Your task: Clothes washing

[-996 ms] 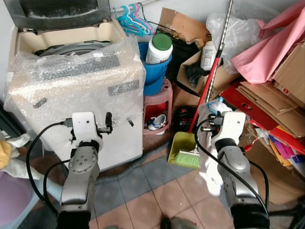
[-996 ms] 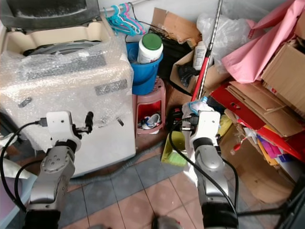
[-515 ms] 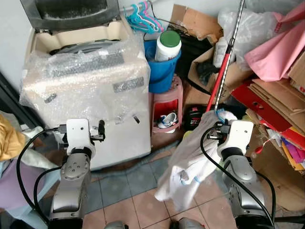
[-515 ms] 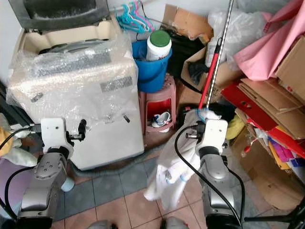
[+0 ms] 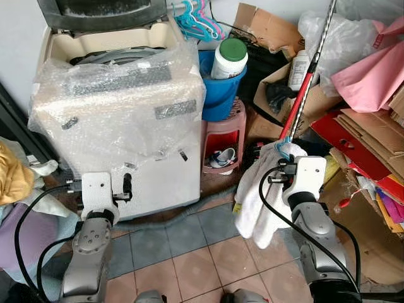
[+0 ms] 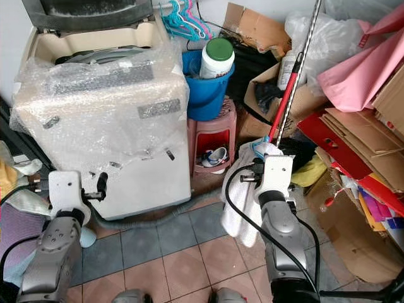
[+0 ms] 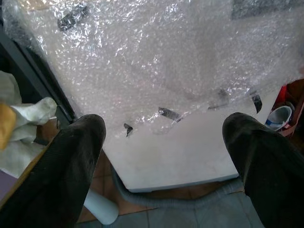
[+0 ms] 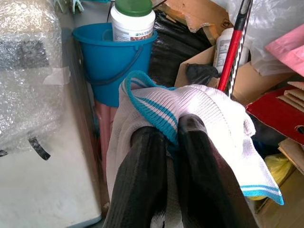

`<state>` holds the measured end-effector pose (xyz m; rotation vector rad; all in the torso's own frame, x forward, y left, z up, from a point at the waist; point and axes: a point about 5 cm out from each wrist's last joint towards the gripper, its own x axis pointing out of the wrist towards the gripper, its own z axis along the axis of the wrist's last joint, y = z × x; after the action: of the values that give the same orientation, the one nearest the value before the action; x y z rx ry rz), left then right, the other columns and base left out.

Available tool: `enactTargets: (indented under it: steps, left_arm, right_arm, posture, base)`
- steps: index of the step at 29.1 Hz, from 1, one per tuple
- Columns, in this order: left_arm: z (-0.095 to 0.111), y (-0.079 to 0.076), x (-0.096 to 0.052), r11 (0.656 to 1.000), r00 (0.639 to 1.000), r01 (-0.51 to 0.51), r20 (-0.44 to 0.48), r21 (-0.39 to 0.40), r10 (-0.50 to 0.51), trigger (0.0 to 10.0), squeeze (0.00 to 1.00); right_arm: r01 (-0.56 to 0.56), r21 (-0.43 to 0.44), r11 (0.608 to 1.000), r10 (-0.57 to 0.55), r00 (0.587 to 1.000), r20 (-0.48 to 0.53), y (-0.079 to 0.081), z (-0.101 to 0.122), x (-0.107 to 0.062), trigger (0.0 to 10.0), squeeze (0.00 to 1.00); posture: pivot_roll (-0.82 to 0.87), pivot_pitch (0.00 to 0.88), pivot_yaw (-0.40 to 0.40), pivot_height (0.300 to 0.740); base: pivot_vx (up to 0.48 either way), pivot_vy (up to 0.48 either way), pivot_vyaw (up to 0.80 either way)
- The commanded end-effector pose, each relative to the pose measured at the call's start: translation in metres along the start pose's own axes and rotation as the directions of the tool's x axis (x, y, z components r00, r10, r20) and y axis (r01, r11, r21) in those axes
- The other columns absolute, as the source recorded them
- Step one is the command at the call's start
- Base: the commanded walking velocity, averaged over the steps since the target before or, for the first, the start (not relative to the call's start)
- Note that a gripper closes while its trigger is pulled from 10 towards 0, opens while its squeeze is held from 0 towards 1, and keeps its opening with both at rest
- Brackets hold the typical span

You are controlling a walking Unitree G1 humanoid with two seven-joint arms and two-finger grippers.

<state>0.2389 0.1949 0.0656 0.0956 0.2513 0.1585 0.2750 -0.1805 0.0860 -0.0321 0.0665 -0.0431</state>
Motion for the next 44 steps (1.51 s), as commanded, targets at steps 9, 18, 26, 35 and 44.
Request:
enactTargets:
  steps: [9,18,26,35,44]
  left_arm:
    - [0.007,-0.005,0.000,0.997,0.995,0.072,0.063,0.032,-0.074,10.0,0.00]
    - [0.002,-0.005,0.001,0.995,0.994,0.091,0.049,0.048,-0.093,10.0,0.00]
    - [0.001,-0.004,0.000,0.995,0.994,0.089,0.054,0.047,-0.092,10.0,0.00]
    - [-0.010,0.006,-0.024,0.996,0.996,0.072,0.041,0.051,-0.074,10.0,0.00]
    - [-0.014,0.010,-0.024,0.997,0.998,0.063,0.018,0.049,-0.064,10.0,0.00]
  right_arm:
    - [0.018,0.040,0.999,-0.019,1.000,0.024,0.007,-0.002,-0.002,10.0,0.00]
    - [0.026,0.059,0.998,-0.026,1.000,0.004,0.003,-0.010,-0.013,10.0,0.00]
    - [0.003,0.020,1.000,-0.003,1.000,-0.004,0.005,-0.011,-0.014,10.0,0.00]
    - [-0.022,-0.031,0.999,0.021,0.999,-0.035,-0.013,-0.014,-0.038,10.0,0.00]
    - [-0.025,-0.050,0.998,0.021,0.997,-0.071,-0.020,-0.019,-0.051,10.0,0.00]
  posture:
    - [-0.02,0.000,0.041,0.740]
    - [-0.04,0.000,0.058,0.740]
    - [-0.03,0.000,0.049,0.740]
    - [-0.02,0.000,0.027,0.740]
    - [-0.04,0.000,0.033,0.740]
  base:
    - [0.000,0.000,0.00]
    - [0.000,0.000,0.00]
    - [0.000,0.000,0.00]
    - [0.000,0.000,0.00]
    - [0.000,0.000,0.00]
